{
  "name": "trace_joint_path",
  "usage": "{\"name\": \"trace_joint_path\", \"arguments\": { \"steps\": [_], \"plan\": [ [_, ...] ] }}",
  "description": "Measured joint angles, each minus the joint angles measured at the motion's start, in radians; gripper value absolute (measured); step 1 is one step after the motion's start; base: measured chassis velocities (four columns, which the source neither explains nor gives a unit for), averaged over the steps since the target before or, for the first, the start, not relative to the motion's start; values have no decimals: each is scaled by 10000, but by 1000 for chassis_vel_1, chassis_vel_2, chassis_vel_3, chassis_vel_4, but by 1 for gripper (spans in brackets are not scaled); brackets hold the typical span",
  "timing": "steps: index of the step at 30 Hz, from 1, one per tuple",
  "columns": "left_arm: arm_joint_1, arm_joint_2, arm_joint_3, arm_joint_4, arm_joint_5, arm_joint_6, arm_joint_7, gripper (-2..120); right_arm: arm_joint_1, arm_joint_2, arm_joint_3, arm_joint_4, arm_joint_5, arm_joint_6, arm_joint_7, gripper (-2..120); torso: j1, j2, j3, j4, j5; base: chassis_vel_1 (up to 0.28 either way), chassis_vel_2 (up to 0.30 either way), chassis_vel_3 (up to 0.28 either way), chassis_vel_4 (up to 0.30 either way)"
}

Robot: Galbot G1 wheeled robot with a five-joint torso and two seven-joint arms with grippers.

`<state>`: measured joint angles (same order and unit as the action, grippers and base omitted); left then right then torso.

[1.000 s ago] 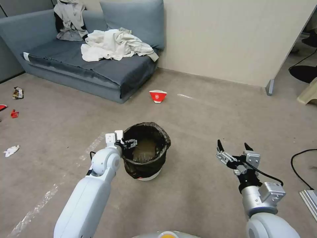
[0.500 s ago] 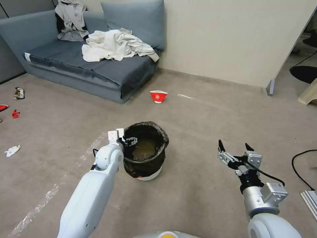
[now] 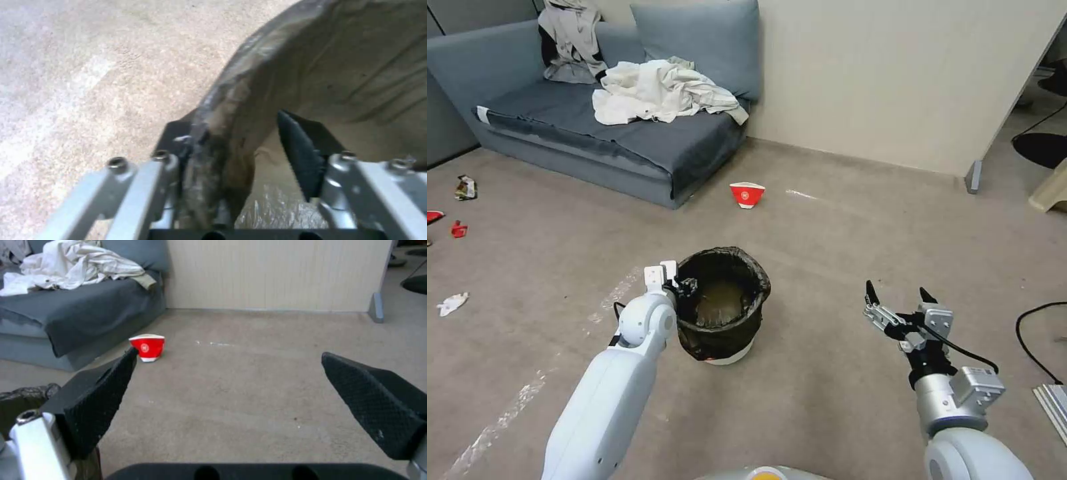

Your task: Pick up the trash can from the floor.

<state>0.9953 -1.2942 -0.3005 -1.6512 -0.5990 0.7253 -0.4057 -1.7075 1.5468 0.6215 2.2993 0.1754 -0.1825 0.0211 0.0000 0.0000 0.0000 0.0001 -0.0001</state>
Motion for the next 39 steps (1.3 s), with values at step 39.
{"name": "trace_joint_path", "arguments": {
  "steps": [39],
  "plan": [
    [5072,834,-2171,-5806,810,-4424,2722,5,83,153,-21,255,-63,-24,95,100,0,0,0,-3,2,0,0,0,0]
  ]
}}
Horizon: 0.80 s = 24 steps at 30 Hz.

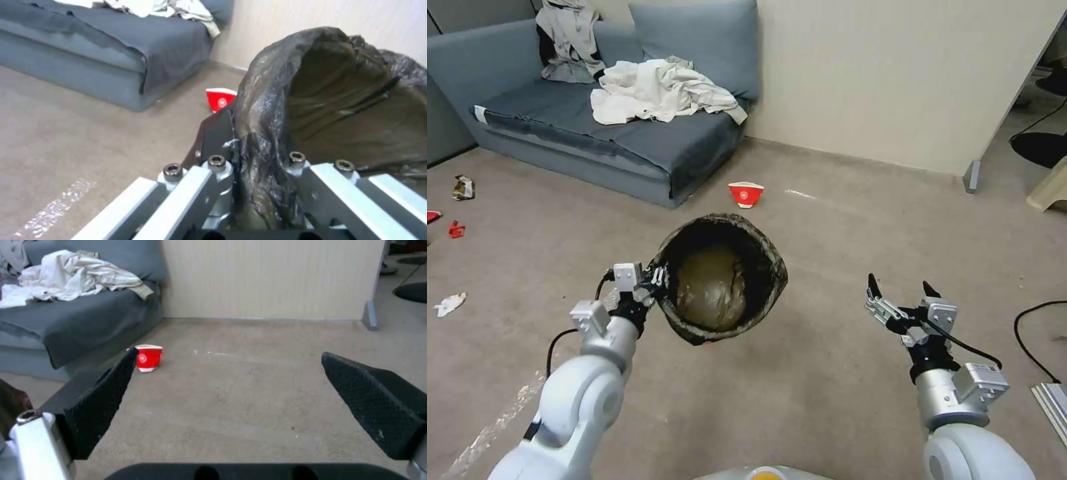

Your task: Pick up the trash can from the floor.

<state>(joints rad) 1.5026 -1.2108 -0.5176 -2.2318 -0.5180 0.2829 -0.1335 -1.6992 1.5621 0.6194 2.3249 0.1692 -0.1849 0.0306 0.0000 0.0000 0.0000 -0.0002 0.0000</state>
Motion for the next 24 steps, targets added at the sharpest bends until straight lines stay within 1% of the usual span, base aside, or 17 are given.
{"name": "trace_joint_path", "arguments": {
  "steps": [1,3,6,13,17,20,24],
  "plan": [
    [0,0,0,0,0,0,0,5,0,0,0,0,0,0,0,100,0,0,0,0,0,0,0,0,0],
    [431,-103,-142,-232,294,-251,144,5,-24,5,2,54,0,3,3,100,0,0,0,2,0,0,0,0,0],
    [680,-183,-273,-296,436,-392,188,5,-28,3,6,79,0,6,3,100,0,0,0,2,0,0,0,0,0],
    [971,-349,-410,-444,462,-479,239,5,-45,9,7,95,1,19,3,100,0,0,0,2,-1,0,0,0,0],
    [1053,-409,-417,-462,382,-479,290,5,-58,21,5,94,2,36,3,100,-1,0,0,2,0,0,0,0,0],
    [1075,-442,-543,-462,-113,-456,486,5,-58,24,2,85,3,41,2,100,0,0,0,1,0,0,0,0,0],
    [1127,-467,-666,-446,-385,-453,691,5,-58,18,3,62,5,41,1,100,0,0,0,1,-1,0,0,0,0]
  ]
}}
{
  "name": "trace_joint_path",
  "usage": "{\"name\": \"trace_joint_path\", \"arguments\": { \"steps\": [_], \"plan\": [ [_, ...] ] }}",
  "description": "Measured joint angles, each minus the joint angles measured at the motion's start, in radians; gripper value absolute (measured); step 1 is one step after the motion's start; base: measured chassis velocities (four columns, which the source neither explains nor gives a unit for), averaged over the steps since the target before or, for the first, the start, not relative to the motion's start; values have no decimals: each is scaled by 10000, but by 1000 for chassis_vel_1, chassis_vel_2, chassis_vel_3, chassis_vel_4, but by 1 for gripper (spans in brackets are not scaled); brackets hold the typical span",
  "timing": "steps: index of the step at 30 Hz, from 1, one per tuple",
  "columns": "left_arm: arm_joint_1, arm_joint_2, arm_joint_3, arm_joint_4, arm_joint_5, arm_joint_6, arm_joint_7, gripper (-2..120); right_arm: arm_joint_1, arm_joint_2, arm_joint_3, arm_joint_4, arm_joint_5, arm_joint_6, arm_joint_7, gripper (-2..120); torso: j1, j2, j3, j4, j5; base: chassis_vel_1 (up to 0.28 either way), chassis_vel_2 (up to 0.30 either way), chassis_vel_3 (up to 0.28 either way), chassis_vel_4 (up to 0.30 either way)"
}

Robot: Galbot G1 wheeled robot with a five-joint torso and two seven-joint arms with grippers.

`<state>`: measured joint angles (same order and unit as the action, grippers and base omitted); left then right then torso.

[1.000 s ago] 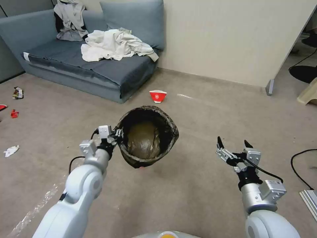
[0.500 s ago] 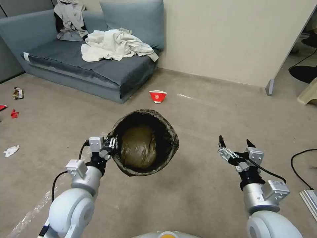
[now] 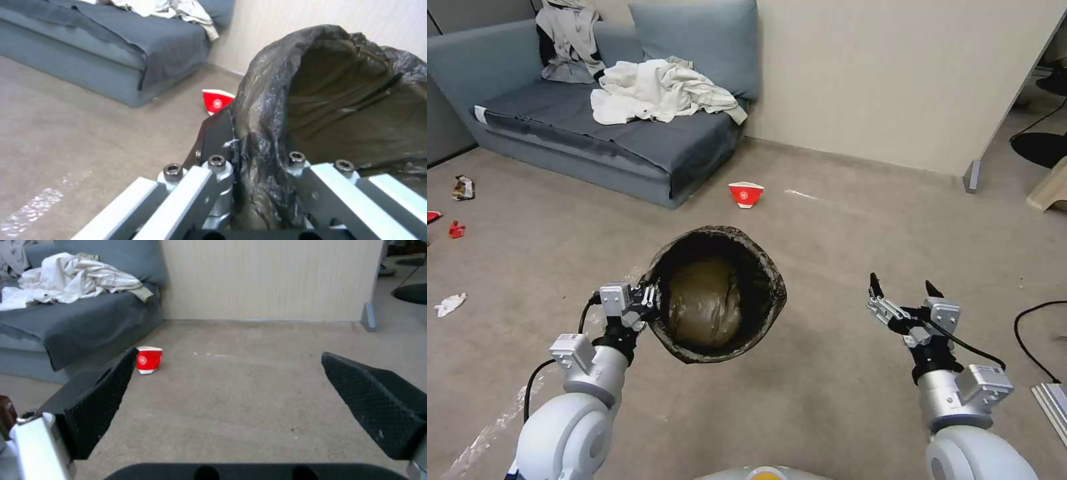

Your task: Pick up the trash can from the floor.

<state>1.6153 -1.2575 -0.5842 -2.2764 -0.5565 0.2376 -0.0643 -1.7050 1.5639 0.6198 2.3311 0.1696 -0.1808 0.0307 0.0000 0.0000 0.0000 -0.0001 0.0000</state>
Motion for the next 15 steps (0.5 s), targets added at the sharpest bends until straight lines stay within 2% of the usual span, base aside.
{"name": "trace_joint_path", "arguments": {
  "steps": [4,15],
  "plan": [
    [140,-9,-187,139,-87,-139,404,5,13,-1,7,-43,2,10,34,100,0,0,0,1,0,0,0,0,0],
    [193,-20,-240,176,134,-252,450,5,42,7,-7,-65,3,13,53,100,0,0,0,1,0,0,0,0,0]
  ]
}}
